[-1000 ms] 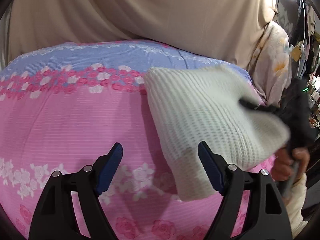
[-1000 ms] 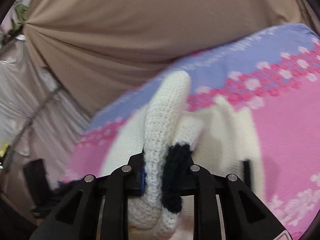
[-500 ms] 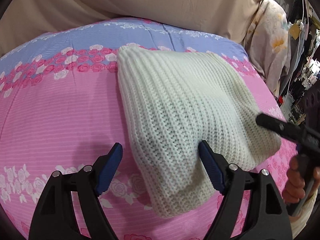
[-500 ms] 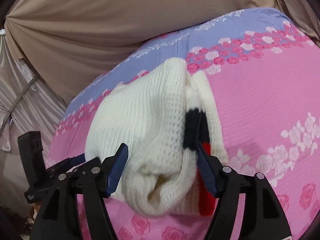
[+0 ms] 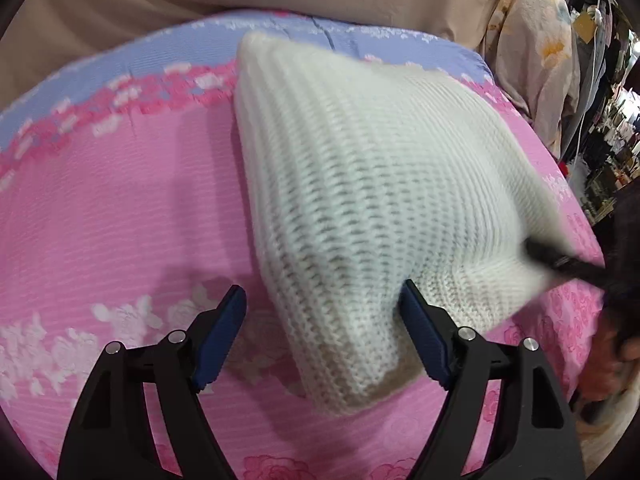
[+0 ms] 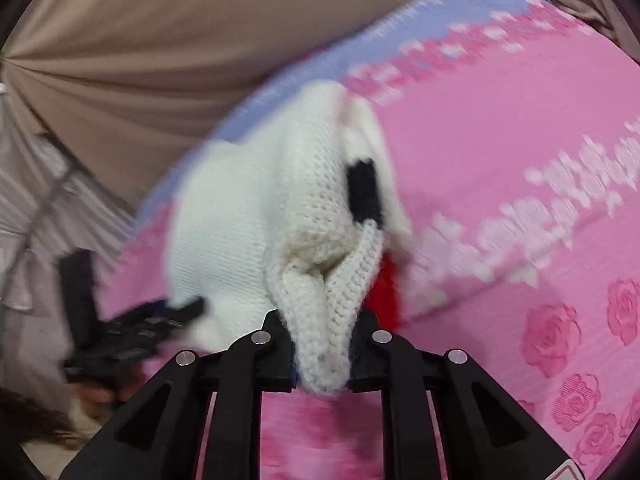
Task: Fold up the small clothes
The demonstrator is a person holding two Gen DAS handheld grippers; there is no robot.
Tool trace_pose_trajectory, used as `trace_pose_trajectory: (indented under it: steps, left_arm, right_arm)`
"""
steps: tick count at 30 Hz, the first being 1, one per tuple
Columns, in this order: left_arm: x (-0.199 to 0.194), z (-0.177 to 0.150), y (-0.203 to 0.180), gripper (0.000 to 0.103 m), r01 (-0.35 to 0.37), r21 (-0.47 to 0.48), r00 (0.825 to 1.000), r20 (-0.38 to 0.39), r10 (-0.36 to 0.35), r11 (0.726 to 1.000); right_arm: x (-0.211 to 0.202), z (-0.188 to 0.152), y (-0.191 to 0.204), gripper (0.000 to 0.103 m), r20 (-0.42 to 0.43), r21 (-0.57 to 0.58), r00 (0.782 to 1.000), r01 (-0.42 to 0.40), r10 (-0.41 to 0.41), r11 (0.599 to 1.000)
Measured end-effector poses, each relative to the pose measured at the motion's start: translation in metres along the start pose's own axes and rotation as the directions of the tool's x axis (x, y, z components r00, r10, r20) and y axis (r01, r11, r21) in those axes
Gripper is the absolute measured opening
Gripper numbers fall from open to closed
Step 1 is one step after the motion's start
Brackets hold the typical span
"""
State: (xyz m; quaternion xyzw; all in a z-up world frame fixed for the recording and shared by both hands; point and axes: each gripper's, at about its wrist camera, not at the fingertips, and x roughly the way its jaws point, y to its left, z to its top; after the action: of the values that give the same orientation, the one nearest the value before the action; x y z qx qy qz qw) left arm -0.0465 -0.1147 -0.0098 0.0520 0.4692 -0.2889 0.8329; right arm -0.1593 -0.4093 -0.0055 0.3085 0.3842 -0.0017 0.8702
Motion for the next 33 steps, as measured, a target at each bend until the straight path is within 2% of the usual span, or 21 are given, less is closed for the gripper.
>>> trace_pose_trajectory:
  steps: [3, 5, 6, 7, 10, 13, 14, 16, 19, 20, 21, 22, 24, 25, 27, 28, 29, 30, 31, 33]
  left_arm:
    - [-0.008, 0.002, -0.002, 0.076, -0.011, 0.01, 1.0, 0.018, 0.011, 1.0]
    - [-0.021, 0.004, -0.003, 0.076, 0.009, 0.004, 0.999, 0.041, -0.009, 1.0]
    - [-0.029, 0.005, -0.004, 0.075, 0.01, 0.004, 0.998, 0.061, -0.01, 1.0]
    - [-0.036, 0.007, -0.005, 0.075, 0.006, 0.007, 0.996, 0.085, -0.007, 1.0]
    - [-0.057, 0.019, -0.009, 0.076, 0.023, 0.001, 0.988, 0.15, -0.023, 1.0]
    - [-0.059, 0.032, -0.017, 0.078, 0.03, 0.019, 0.983, 0.179, -0.033, 0.999]
    - [-0.055, 0.036, -0.021, 0.078, 0.022, 0.028, 0.983, 0.183, -0.027, 0.999]
    - [-0.043, 0.042, -0.028, 0.078, 0.0, 0.042, 0.985, 0.172, -0.007, 0.999]
    - [-0.024, 0.046, -0.03, 0.078, -0.047, 0.044, 0.989, 0.143, 0.04, 0.998]
    - [-0.021, 0.046, -0.03, 0.078, -0.066, 0.043, 0.988, 0.144, 0.059, 0.997]
    - [-0.02, 0.045, -0.03, 0.078, -0.084, 0.043, 0.986, 0.146, 0.077, 0.996]
    - [-0.019, 0.046, -0.03, 0.078, -0.092, 0.042, 0.986, 0.146, 0.085, 0.995]
    - [-0.02, 0.046, -0.028, 0.078, -0.094, 0.031, 0.985, 0.146, 0.089, 0.995]
    - [-0.02, 0.046, -0.027, 0.078, -0.098, 0.027, 0.985, 0.145, 0.093, 0.995]
    - [-0.018, 0.047, -0.026, 0.078, -0.104, 0.022, 0.984, 0.145, 0.1, 0.994]
    - [-0.016, 0.048, -0.025, 0.078, -0.108, 0.019, 0.984, 0.143, 0.104, 0.994]
    - [-0.013, 0.049, -0.025, 0.078, -0.114, 0.017, 0.984, 0.139, 0.111, 0.993]
    - [-0.011, 0.049, -0.025, 0.08, -0.122, 0.018, 0.984, 0.134, 0.119, 0.992]
    - [-0.008, 0.05, -0.024, 0.08, -0.126, 0.017, 0.984, 0.131, 0.122, 0.992]
    - [-0.005, 0.05, -0.024, 0.082, -0.137, 0.018, 0.983, 0.126, 0.133, 0.99]
  right_arm:
    - [-0.02, 0.006, 0.0, 0.021, 0.042, 0.048, 0.999, -0.03, 0.028, 0.998]
    - [-0.035, 0.014, 0.007, 0.037, 0.086, 0.015, 0.996, 0.022, -0.023, 1.0]
    - [-0.043, 0.018, 0.014, 0.047, 0.107, -0.017, 0.992, 0.073, -0.07, 0.997]
    - [-0.05, 0.023, 0.019, 0.051, 0.131, -0.041, 0.986, 0.107, -0.101, 0.993]
    - [-0.062, 0.043, 0.034, 0.058, 0.21, -0.098, 0.969, 0.15, -0.127, 0.984]
    - [-0.044, 0.075, 0.047, 0.064, 0.197, -0.137, 0.974, 0.138, -0.109, 0.981]
    - [-0.031, 0.087, 0.052, 0.064, 0.186, -0.147, 0.974, 0.154, -0.126, 0.977]
    - [-0.009, 0.103, 0.055, 0.064, 0.162, -0.17, 0.972, 0.197, -0.169, 0.966]
    - [0.02, 0.116, 0.062, 0.062, 0.119, -0.212, 0.975, 0.211, -0.189, 0.954]
    - [0.027, 0.119, 0.065, 0.056, 0.099, -0.223, 0.976, 0.211, -0.193, 0.952]
    - [0.034, 0.126, 0.067, 0.021, 0.078, -0.225, 0.979, 0.2, -0.187, 0.954]
    - [0.029, 0.13, 0.071, 0.015, 0.094, -0.214, 0.982, 0.182, -0.165, 0.96]
    - [0.008, 0.134, 0.084, 0.013, 0.164, -0.237, 0.985, 0.092, -0.053, 0.967]
    - [-0.006, 0.135, 0.09, 0.013, 0.212, -0.255, 0.977, 0.062, -0.007, 0.965]
    - [-0.012, 0.139, 0.09, 0.013, 0.247, -0.26, 0.969, 0.049, 0.018, 0.964]
    - [0.001, 0.143, 0.082, 0.013, 0.215, -0.244, 0.976, 0.073, -0.02, 0.967]
    - [0.023, 0.146, 0.07, 0.013, 0.155, -0.232, 0.983, 0.129, -0.095, 0.964]
    - [0.051, 0.147, 0.057, 0.013, 0.068, -0.224, 0.977, 0.215, -0.204, 0.951]
    - [0.067, 0.144, 0.047, 0.015, 0.032, -0.211, 0.966, 0.257, -0.256, 0.943]
    - [0.056, 0.14, 0.045, 0.016, 0.059, -0.189, 0.976, 0.219, -0.211, 0.957]
